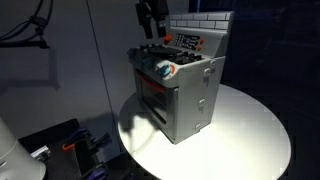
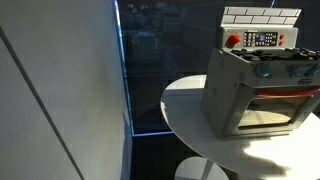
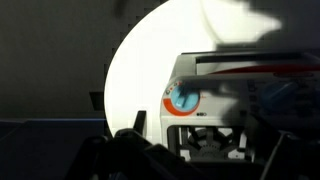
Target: Press a button on the stove
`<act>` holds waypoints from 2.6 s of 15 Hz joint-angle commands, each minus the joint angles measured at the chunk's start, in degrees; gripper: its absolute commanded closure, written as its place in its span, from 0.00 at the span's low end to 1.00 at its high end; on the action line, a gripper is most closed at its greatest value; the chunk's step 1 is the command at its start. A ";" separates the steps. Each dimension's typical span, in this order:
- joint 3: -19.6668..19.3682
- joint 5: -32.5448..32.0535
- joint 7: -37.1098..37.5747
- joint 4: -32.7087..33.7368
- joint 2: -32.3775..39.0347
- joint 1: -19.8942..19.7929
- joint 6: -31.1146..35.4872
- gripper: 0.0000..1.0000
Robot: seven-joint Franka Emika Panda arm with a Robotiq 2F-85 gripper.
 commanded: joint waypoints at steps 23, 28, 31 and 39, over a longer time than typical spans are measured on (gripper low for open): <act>-0.56 -1.96 22.45 7.69 14.00 -1.37 19.24 0.00; -0.71 -1.08 22.98 9.94 15.84 -1.35 18.48 0.00; -0.84 -0.65 23.40 11.66 17.92 -1.21 18.23 0.00; -1.74 2.46 22.63 16.61 22.88 0.08 17.31 0.00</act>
